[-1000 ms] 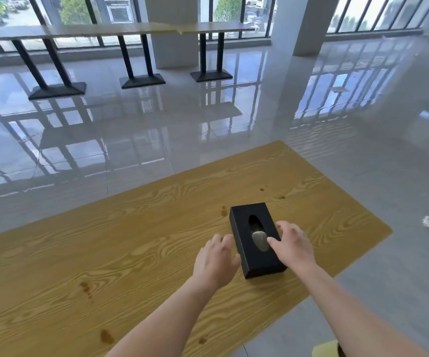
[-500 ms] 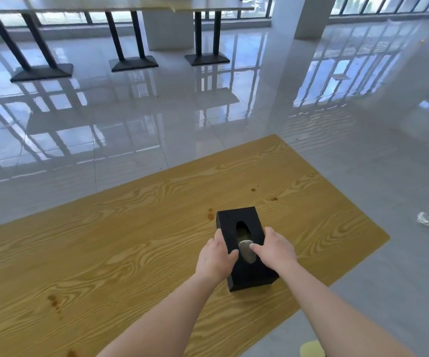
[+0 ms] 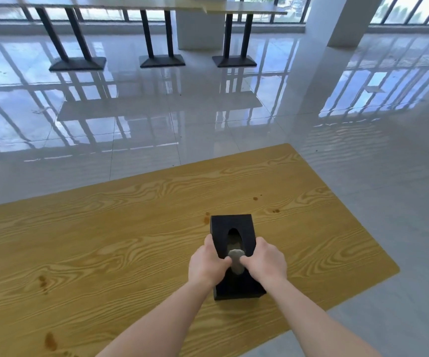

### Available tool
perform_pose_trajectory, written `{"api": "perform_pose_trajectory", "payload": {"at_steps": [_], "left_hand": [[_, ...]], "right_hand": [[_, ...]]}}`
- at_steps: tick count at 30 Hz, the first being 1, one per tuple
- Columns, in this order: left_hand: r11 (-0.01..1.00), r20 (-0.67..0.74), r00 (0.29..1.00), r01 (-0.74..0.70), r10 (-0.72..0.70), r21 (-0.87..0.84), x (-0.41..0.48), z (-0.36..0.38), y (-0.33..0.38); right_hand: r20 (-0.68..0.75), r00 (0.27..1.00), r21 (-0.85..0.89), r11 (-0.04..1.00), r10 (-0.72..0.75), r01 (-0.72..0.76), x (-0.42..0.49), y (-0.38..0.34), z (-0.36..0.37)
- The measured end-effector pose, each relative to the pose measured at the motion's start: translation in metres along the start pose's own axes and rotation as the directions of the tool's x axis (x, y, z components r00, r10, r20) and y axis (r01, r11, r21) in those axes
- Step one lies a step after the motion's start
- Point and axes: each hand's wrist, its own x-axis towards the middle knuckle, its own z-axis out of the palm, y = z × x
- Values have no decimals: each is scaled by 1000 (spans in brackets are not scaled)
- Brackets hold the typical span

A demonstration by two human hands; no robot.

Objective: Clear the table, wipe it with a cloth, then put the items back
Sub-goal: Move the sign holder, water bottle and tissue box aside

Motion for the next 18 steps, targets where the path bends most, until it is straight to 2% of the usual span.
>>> {"api": "perform_pose_trajectory", "payload": {"at_steps": [9, 18], "left_hand": [[996, -198, 980, -33, 17, -78, -15, -33, -13], [985, -376, 920, 45, -106, -166, -51, -95, -61]], "right_hand": [[-46, 983, 29, 984, -177, 178, 1, -35, -11], [32, 911, 53, 911, -411, 409, -24, -111, 6]]}}
